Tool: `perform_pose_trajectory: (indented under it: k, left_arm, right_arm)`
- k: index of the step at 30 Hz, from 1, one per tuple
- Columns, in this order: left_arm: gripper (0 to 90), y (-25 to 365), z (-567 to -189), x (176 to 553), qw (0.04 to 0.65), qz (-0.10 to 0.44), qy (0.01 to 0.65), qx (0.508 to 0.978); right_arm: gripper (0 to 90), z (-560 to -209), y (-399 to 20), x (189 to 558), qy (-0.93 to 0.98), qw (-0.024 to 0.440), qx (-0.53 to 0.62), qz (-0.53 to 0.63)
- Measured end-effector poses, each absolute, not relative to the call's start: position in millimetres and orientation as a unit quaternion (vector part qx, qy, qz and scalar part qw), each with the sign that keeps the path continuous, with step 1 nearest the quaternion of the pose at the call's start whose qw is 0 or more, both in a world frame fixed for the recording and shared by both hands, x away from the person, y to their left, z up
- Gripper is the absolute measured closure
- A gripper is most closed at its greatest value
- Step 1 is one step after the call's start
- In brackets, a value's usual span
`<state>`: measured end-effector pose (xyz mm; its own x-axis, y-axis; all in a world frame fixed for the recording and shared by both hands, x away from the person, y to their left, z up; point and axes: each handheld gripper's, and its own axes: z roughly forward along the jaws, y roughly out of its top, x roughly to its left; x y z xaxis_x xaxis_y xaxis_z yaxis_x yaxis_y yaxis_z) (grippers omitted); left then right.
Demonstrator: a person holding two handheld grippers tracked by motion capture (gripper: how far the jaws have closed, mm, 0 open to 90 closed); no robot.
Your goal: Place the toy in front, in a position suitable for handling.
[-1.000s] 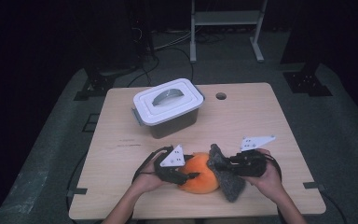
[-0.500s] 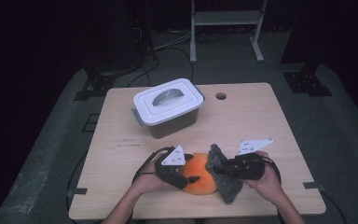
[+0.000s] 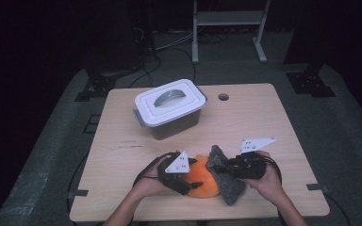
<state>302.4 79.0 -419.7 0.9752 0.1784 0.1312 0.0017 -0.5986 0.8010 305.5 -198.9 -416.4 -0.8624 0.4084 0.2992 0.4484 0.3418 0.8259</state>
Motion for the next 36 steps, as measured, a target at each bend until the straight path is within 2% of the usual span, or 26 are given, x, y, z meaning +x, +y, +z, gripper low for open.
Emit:
perform_pose_trajectory:
  k: [3,5,9,12,18,21,23,26,28,36]
  left_arm:
    - [10.0,76.5,-418.9,305.9,0.454,0.090,0.068,0.884]
    - [10.4,74.3,-422.5,305.3,0.446,0.095,0.062,0.888]
    - [28.3,77.4,-423.0,303.4,0.443,0.106,0.054,0.889]
    - [32.6,80.1,-423.1,304.8,0.443,0.105,0.061,0.888]
    - [31.3,82.6,-423.9,305.9,0.446,0.096,0.067,0.887]
    - [22.3,82.1,-427.2,307.7,0.456,0.086,0.071,0.883]
    - [21.6,82.6,-428.0,308.1,0.453,0.088,0.071,0.884]
    - [35.6,84.3,-425.7,305.2,0.447,0.106,0.058,0.886]
    - [41.5,84.5,-424.0,304.9,0.445,0.118,0.057,0.886]
    - [43.6,77.7,-421.1,302.2,0.463,0.168,0.070,0.867]
  right_arm:
    - [72.0,-416.9,-198.2,301.9,-0.825,0.022,-0.251,-0.506]
    - [71.9,-417.1,-197.5,300.9,-0.826,0.023,-0.248,-0.506]
    - [72.0,-419.9,-202.7,304.6,-0.823,0.032,-0.254,-0.507]
    - [72.0,-422.6,-210.6,307.7,-0.830,0.027,-0.260,-0.493]
    - [72.4,-426.0,-222.8,307.8,-0.838,0.015,-0.279,-0.470]
    - [72.4,-415.6,-213.4,303.1,-0.835,0.003,-0.261,-0.484]
    - [72.3,-414.8,-204.7,302.9,-0.840,0.003,-0.252,-0.481]
    - [72.3,-422.5,-209.3,309.0,-0.831,0.024,-0.266,-0.488]
    - [72.3,-425.4,-216.5,310.8,-0.833,0.017,-0.278,-0.479]
    - [72.5,-409.4,-219.2,311.1,-0.807,-0.002,-0.284,-0.518]
